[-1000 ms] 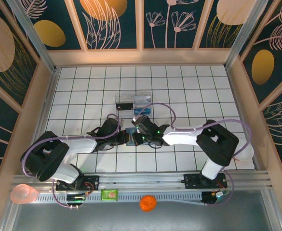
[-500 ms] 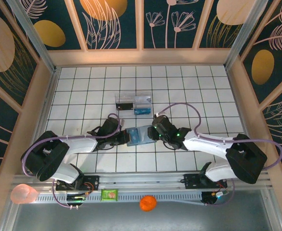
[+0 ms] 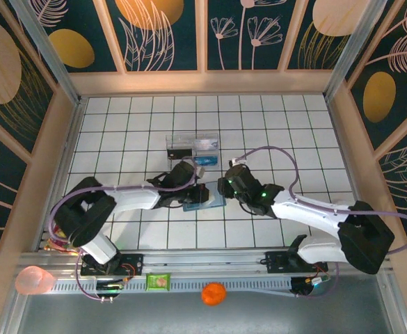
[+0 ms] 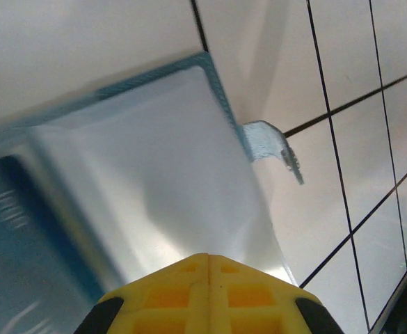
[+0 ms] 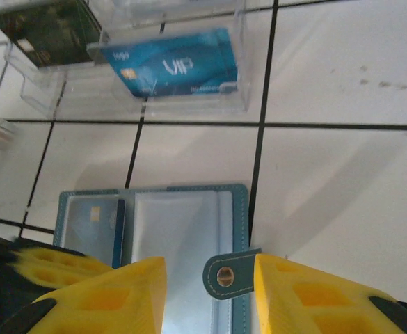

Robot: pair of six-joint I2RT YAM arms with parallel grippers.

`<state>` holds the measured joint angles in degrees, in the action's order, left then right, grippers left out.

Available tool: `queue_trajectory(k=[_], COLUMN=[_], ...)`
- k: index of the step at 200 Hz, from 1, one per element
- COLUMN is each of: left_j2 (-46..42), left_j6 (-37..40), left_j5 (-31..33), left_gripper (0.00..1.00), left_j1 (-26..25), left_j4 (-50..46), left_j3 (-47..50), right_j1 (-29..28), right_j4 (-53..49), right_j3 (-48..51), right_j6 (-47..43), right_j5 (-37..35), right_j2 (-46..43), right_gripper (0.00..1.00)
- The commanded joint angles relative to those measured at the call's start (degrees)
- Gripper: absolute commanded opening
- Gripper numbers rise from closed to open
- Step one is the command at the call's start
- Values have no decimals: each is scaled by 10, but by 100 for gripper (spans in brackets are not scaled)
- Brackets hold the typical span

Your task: Take the credit cards out of the card holder

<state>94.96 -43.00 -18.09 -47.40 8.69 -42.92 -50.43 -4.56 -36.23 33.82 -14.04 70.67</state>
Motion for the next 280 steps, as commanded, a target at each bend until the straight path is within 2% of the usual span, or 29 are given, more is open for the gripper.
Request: queue_trajectory(k=[1,41,64,77,95,116,139,166,191,217,280], left_j2=[52,88,36,-24,-89,-136,-160,-154,-142,-136,-115], left_j6=[20,36,31,28,17,0,-5,-1,0,4,7], left_j5=[-34,-50,-15,14,58,84,88,102,113,115,111], left_gripper=[3,4,9,15,20,21,22,22,21,22,21], left_j1=[-14,-19,-20,-19,-11,31,72,76,80,80,81], left_j4=[-21,-38,-27,-25,-27,-26,-14,-10,-3,-1,5], left_j3=[-37,-64,-37,-18,13,68,120,134,140,143,140], right_j1=[8,12,12,13,15,17,15,16,16,15,20], right_j4=[-20,-19,-10,-1,31,56,84,111,98,118,117], right_j3=[16,24,22,17,10,-17,-43,-75,-103,-112,-117], right_j6=[5,10,3,-5,-30,-55,-64,-62,-73,-68,-45], right_j5=[-29,-27,-14,-1,61,159,247,312,298,333,322], right_j2=[-28,-41,-38,-31,-14,36,98,166,212,239,271], right_gripper=[38,38,38,38,38,37,30,31,32,34,30])
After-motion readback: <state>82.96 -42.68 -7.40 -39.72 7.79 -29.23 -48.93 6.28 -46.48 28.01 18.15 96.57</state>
